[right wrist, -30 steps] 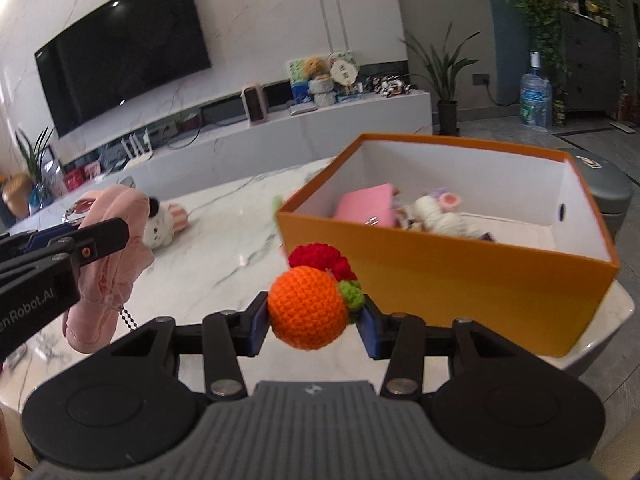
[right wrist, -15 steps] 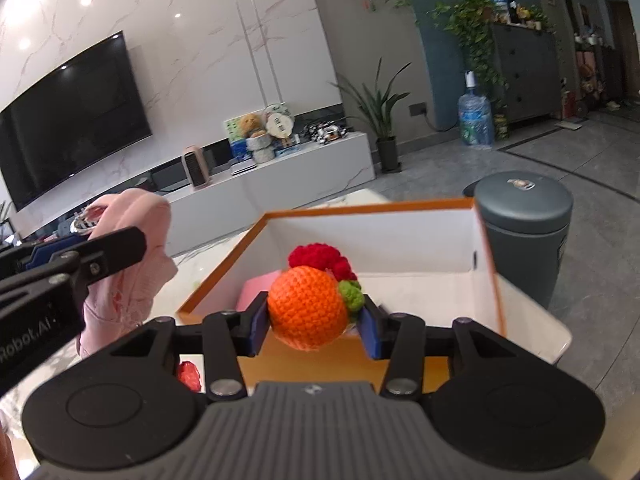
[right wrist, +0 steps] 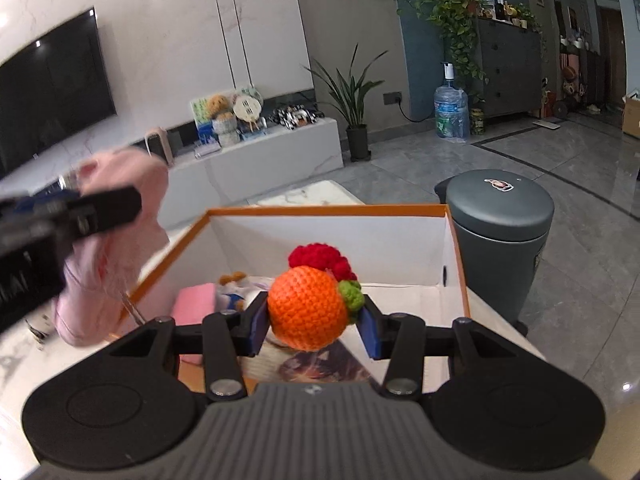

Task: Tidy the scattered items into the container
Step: 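Carry the crocheted fruit and pink pouch with both tools over the orange box, then open the right tool to drop the fruit while the left tool lowers the pouch into the box, then open the left tool to release the pouch and withdraw both tools from the box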

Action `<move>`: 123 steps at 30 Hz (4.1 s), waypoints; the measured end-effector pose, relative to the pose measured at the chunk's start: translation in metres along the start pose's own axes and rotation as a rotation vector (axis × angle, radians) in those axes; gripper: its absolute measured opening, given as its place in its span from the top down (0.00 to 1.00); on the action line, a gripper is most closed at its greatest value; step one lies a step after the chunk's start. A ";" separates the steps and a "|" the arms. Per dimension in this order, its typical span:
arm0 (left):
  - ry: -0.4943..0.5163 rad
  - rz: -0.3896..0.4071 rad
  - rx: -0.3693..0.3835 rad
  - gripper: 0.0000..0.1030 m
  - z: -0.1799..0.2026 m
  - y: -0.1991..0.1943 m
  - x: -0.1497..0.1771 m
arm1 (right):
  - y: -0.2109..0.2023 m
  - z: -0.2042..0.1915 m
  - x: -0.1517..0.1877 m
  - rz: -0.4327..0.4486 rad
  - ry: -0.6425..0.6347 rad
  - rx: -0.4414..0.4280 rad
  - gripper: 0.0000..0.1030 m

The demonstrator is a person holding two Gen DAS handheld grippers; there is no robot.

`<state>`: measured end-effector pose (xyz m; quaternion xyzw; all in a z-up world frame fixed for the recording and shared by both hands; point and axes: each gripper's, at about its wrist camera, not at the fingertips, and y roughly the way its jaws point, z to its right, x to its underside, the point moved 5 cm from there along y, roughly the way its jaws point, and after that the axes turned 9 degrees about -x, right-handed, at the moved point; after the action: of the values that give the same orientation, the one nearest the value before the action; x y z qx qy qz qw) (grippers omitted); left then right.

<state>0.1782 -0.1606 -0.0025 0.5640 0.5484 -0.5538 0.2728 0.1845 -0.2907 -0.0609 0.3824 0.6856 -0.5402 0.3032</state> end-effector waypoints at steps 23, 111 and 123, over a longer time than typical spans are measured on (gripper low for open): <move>-0.052 -0.110 0.038 0.72 -0.010 0.046 0.024 | 0.081 0.030 0.029 -0.302 -0.002 0.086 0.49; -0.067 -0.009 -0.163 0.29 -0.040 -0.052 0.022 | -0.062 -0.033 -0.015 0.127 -0.060 0.082 0.18; -0.176 0.011 -0.249 0.28 -0.085 -0.089 0.034 | -0.087 -0.085 -0.010 0.169 -0.170 0.033 0.16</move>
<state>0.1168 -0.0500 0.0124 0.4779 0.5840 -0.5272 0.3906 0.1155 -0.2208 0.0118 0.3964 0.6137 -0.5545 0.3985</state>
